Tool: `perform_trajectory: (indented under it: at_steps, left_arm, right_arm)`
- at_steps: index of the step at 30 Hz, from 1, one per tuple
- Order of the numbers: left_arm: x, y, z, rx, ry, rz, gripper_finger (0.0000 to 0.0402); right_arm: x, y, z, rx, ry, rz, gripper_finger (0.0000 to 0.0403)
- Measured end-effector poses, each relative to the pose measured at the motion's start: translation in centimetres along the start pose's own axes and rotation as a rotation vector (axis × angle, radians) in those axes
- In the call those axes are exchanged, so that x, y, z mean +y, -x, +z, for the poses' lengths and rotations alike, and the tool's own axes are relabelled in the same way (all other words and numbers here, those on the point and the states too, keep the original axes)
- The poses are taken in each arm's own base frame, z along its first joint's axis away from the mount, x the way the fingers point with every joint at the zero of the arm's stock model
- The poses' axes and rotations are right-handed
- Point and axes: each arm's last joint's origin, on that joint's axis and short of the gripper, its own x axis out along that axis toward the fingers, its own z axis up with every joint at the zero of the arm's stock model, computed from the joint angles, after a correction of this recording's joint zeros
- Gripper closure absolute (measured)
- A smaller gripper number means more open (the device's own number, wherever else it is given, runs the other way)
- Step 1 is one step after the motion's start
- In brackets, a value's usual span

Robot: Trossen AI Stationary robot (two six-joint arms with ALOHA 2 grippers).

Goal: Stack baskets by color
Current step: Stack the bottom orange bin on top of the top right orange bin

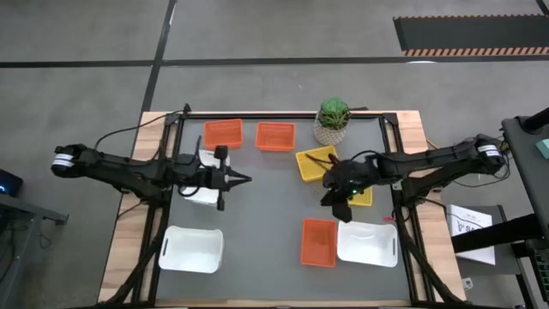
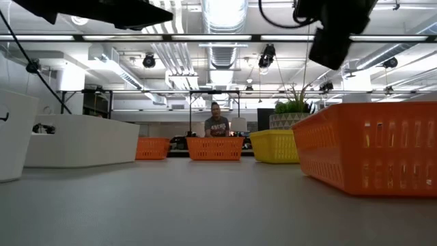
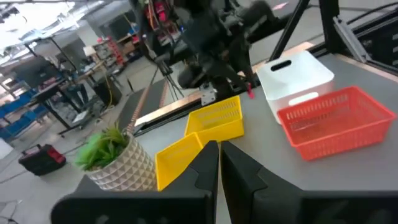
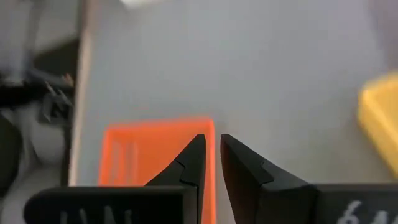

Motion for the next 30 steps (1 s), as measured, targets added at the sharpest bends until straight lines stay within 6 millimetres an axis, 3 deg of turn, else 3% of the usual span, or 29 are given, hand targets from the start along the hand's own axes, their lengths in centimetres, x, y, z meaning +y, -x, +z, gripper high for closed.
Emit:
perform_trajectory:
  at_steps: [5,9,15,21,30]
  left_arm:
    - [0.2,0.7,0.3,-0.032,0.007,0.015,0.0401]
    - [0.2,0.8,0.3,-0.032,0.008,0.014,0.0401]
    - [0.1,0.5,0.0,-0.012,0.006,0.005,0.0401]
    - [0.0,0.3,-0.1,-0.004,-0.002,0.001,0.0401]
    - [0.0,0.3,-0.1,-0.005,-0.004,0.001,0.0401]
  right_arm:
    - [0.0,-1.1,-0.2,0.275,-0.059,-0.062,0.0360]
    - [0.2,-2.3,0.5,0.376,-0.061,-0.054,0.0351]
    - [1.3,-4.6,2.2,0.417,-0.001,-0.032,0.0282]
    - [2.1,-7.3,3.1,0.460,0.065,-0.115,0.0210]
    - [2.4,-11.5,2.6,0.571,0.091,-0.156,0.0209]
